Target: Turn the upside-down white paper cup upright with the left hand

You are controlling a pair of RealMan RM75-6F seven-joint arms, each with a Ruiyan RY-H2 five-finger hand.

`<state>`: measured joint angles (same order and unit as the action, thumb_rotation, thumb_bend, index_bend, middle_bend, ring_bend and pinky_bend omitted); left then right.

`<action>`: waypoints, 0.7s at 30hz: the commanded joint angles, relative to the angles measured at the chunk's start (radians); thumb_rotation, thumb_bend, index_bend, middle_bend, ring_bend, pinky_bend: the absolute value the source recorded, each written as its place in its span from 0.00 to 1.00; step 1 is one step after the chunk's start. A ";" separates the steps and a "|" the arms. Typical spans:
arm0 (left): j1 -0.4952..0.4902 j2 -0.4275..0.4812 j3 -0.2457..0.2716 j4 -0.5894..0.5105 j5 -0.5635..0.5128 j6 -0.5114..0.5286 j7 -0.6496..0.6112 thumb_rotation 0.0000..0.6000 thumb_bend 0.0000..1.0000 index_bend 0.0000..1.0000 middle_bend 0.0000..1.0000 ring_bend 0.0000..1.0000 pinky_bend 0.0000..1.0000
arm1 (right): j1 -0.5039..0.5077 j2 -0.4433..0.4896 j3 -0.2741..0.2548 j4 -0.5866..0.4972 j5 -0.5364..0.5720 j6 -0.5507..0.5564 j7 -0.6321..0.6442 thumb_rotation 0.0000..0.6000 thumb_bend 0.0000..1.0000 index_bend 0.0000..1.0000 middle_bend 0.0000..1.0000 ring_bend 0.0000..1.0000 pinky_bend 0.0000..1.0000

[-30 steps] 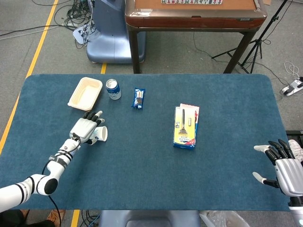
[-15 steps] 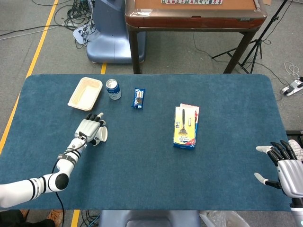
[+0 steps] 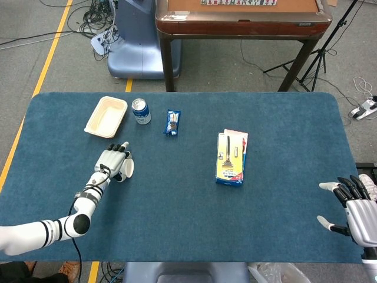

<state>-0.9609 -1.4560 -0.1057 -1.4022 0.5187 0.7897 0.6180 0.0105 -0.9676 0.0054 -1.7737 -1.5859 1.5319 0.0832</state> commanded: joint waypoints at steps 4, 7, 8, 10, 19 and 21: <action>0.011 -0.015 -0.002 0.016 0.033 0.019 -0.041 1.00 0.23 0.33 0.00 0.00 0.00 | -0.002 0.000 0.000 0.003 0.004 0.000 0.004 1.00 0.05 0.30 0.29 0.14 0.07; 0.023 -0.017 -0.002 0.026 0.061 0.029 -0.067 1.00 0.23 0.35 0.00 0.00 0.00 | -0.002 0.000 0.001 0.005 0.003 0.001 0.006 1.00 0.05 0.30 0.29 0.14 0.07; 0.026 -0.016 -0.003 0.027 0.067 0.030 -0.075 1.00 0.23 0.36 0.00 0.00 0.00 | -0.003 0.000 0.001 0.005 0.003 0.001 0.007 1.00 0.05 0.30 0.29 0.14 0.07; 0.036 -0.008 -0.009 0.025 0.083 0.028 -0.103 1.00 0.23 0.36 0.00 0.00 0.00 | -0.003 -0.001 0.001 0.005 0.003 0.002 0.006 1.00 0.05 0.30 0.29 0.14 0.07; 0.133 0.040 -0.104 0.005 0.239 -0.037 -0.443 1.00 0.23 0.36 0.00 0.00 0.00 | -0.005 -0.001 0.002 -0.001 -0.002 0.005 0.000 1.00 0.05 0.30 0.29 0.14 0.07; 0.155 0.043 -0.121 0.013 0.283 -0.056 -0.525 1.00 0.23 0.36 0.00 0.00 0.00 | -0.004 -0.001 0.002 -0.002 -0.003 0.004 -0.003 1.00 0.05 0.30 0.29 0.14 0.07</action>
<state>-0.8562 -1.4305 -0.1823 -1.3905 0.7198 0.7740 0.2281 0.0060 -0.9691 0.0074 -1.7756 -1.5886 1.5365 0.0805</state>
